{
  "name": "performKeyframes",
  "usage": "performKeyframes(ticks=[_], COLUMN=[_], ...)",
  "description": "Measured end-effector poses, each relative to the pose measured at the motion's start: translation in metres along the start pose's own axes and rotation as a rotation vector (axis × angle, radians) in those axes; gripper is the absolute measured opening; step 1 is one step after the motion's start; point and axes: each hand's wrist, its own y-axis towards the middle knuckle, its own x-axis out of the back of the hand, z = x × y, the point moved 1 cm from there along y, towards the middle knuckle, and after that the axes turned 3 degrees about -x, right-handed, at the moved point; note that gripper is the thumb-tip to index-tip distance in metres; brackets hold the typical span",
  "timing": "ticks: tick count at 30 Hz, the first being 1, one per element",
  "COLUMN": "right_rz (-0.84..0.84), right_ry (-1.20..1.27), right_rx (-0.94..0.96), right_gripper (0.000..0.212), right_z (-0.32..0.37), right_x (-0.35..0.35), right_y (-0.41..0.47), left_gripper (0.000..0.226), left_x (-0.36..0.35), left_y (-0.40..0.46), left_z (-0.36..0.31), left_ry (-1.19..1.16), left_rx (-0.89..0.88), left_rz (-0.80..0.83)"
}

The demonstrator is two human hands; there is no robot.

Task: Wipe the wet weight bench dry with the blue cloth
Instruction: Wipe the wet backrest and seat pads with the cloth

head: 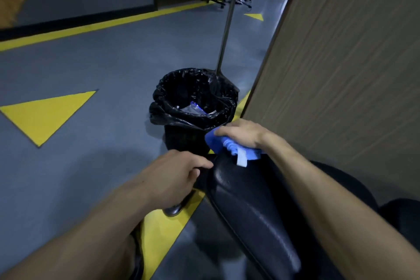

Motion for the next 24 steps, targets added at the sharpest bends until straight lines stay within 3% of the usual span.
performKeyframes(ticks=[3, 5, 6, 8, 12, 15, 17, 22, 24], right_rz=[0.035, 0.000, -0.026, -0.091, -0.227, -0.246, -0.218, -0.125, -0.120], right_ry=[0.174, 0.117, 0.083, 0.006, -0.065, 0.011, 0.013, -0.103, -0.251], right_rx=[-0.107, -0.140, -0.122, -0.010, 0.306, 0.539, 0.599, 0.225, 0.221], right_gripper=[0.064, 0.081, 0.079, 0.057, 0.038, 0.038, 0.039, 0.049, 0.048], right_z=[-0.028, -0.036, -0.035, -0.032, -0.030, -0.026, -0.022, 0.002, 0.020], right_x=[0.011, 0.011, 0.008, 0.002, -0.007, -0.017, -0.020, -0.006, -0.016], right_y=[-0.001, -0.004, -0.006, -0.016, -0.048, -0.069, -0.070, -0.024, -0.023], left_gripper=[0.035, 0.033, 0.033, 0.034, 0.030, 0.028, 0.029, 0.038, 0.037], left_x=[0.002, 0.007, 0.009, 0.015, 0.020, 0.022, 0.020, 0.017, 0.019], left_y=[-0.004, -0.008, -0.010, -0.010, -0.005, 0.001, 0.005, 0.004, 0.000], left_z=[0.007, 0.014, 0.016, 0.020, 0.022, 0.015, 0.011, 0.012, 0.014], left_ry=[-0.051, -0.079, -0.091, -0.108, -0.187, -0.193, -0.222, -0.269, -0.274], left_rx=[0.032, 0.050, 0.061, 0.089, 0.120, 0.099, 0.106, 0.169, 0.175], left_rz=[-0.036, -0.055, -0.069, -0.108, -0.230, -0.281, -0.293, -0.331, -0.345])
